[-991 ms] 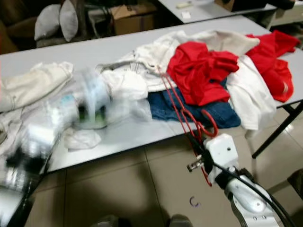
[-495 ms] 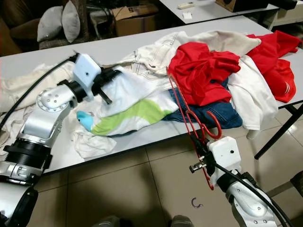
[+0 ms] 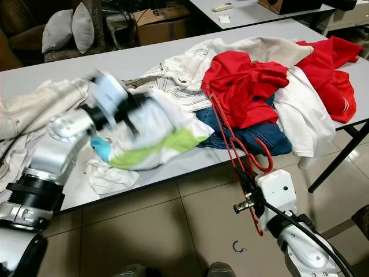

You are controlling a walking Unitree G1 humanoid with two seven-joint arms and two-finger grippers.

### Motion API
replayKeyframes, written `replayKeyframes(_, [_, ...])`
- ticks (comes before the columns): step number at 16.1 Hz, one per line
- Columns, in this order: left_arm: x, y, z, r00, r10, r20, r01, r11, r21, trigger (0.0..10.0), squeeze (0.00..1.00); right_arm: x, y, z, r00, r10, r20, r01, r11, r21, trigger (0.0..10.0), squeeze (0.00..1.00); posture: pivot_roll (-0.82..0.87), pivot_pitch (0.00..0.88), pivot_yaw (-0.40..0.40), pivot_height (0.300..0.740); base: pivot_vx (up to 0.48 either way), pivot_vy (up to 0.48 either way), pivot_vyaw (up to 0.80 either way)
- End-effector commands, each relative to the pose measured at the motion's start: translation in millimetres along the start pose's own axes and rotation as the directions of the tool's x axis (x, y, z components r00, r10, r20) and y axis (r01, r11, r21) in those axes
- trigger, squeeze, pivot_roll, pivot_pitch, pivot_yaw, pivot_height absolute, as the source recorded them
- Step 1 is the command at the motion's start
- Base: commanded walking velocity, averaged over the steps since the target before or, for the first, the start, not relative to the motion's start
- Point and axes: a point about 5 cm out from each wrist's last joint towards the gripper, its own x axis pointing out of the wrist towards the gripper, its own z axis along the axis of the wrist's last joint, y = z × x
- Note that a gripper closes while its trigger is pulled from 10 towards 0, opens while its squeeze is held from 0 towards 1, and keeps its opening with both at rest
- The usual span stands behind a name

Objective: Hang hanger

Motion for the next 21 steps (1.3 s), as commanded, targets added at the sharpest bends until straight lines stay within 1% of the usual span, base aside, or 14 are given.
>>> replayKeyframes(1, [-0.7,25.4,28,0.977,0.150,0.150,-0.135,0.985,-0.105,0.0,0.00,-1.6,-1.1,4,1.000,-0.005,0.015,0.005,1.000,-0.013,10.0,0.00,-0.18,0.000,0.108,0.740,0.000,0.000,0.00])
replayKeyframes(2, [-1.2,30.5,35,0.964,0.184,0.192,-0.158,0.977,-0.146,0.0,0.00,-1.6,-1.1,4,1.000,-0.005,0.015,0.005,1.000,-0.013,10.0,0.00,-0.18,0.000,0.108,0.740,0.000,0.000,0.00])
replayKeyframes(4, [-7.1,57.5,60,0.883,0.330,0.335,-0.219,0.919,-0.327,0.0,0.00,-0.8,1.1,4,1.000,0.000,0.015,0.001,1.000,-0.009,10.0,0.00,-0.17,0.000,0.108,0.740,0.000,0.000,0.00])
replayKeyframes(8, [-4.0,57.7,51,0.909,0.326,0.259,-0.240,0.919,-0.312,0.0,0.00,-1.5,7.7,11,0.996,0.050,0.073,-0.050,0.999,0.000,10.0,0.00,-0.17,0.000,0.115,0.740,0.000,0.000,0.00])
replayKeyframes(10, [-2.7,61.3,52,0.901,0.351,0.256,-0.264,0.911,-0.317,0.0,0.00,-2.8,11.8,15,0.992,0.082,0.094,-0.084,0.996,0.019,10.0,0.00,-0.17,0.000,0.115,0.740,0.000,0.000,0.00])
replayKeyframes(11, [-3.9,71.6,49,0.879,0.431,0.205,-0.361,0.882,-0.303,0.0,0.00,-3.0,12.5,15,0.992,0.082,0.096,-0.084,0.996,0.017,10.0,0.00,-0.18,0.000,0.125,0.740,0.000,0.000,0.00])
replayKeyframes(12, [-7.7,82.1,42,0.847,0.514,0.136,-0.463,0.838,-0.289,0.0,0.00,-2.9,12.5,15,0.992,0.080,0.095,-0.082,0.996,0.017,10.0,0.00,-0.18,0.000,0.125,0.740,0.000,0.000,0.00])
replayKeyframes(13, [-21.1,102.4,23,0.742,0.670,-0.029,-0.650,0.708,-0.275,0.0,0.00,-2.7,12.6,14,0.993,0.076,0.095,-0.078,0.997,0.017,10.0,0.00,-0.18,0.000,0.126,0.740,0.000,0.000,0.00])
replayKeyframes(14, [-35.1,113.3,8,0.647,0.752,-0.125,-0.747,0.594,-0.297,0.0,0.00,-2.8,12.8,14,0.993,0.074,0.095,-0.076,0.997,0.017,10.0,0.00,-0.18,0.000,0.131,0.740,0.000,0.000,0.00])
replayKeyframes(17, [-70.2,127.2,-25,0.440,0.843,-0.309,-0.884,0.345,-0.317,0.0,0.00,-3.2,13.1,14,0.993,0.071,0.095,-0.073,0.997,0.015,10.0,0.00,-0.18,0.000,0.133,0.740,0.000,0.000,0.00])
replayKeyframes(18, [-91.4,131.3,-38,0.336,0.868,-0.365,-0.931,0.249,-0.267,1.5,0.00,-3.6,13.3,13,0.993,0.071,0.093,-0.073,0.997,0.016,10.0,0.00,-0.18,0.000,0.132,0.740,0.000,0.000,0.00])
replayKeyframes(19, [-98.3,131.1,-43,0.352,0.861,-0.368,-0.933,0.288,-0.218,0.4,0.00,-3.5,14.1,13,0.993,0.075,0.091,-0.077,0.997,0.017,10.0,0.00,-0.18,0.000,0.132,0.740,0.000,0.000,0.00])
replayKeyframes(20, [-98.3,131.1,-43,0.352,0.861,-0.368,-0.933,0.288,-0.218,0.4,0.00,-3.5,14.1,13,0.993,0.075,0.091,-0.077,0.997,0.017,10.0,0.00,-0.18,0.000,0.132,0.740,0.000,0.000,0.00])
replayKeyframes(21, [-92.2,120.8,-56,0.523,0.736,-0.429,-0.839,0.535,-0.105,10.0,0.00,-2.9,15.9,13,0.992,0.083,0.090,-0.085,0.996,0.020,10.0,0.00,-0.18,0.000,0.128,0.740,0.000,0.000,0.00])
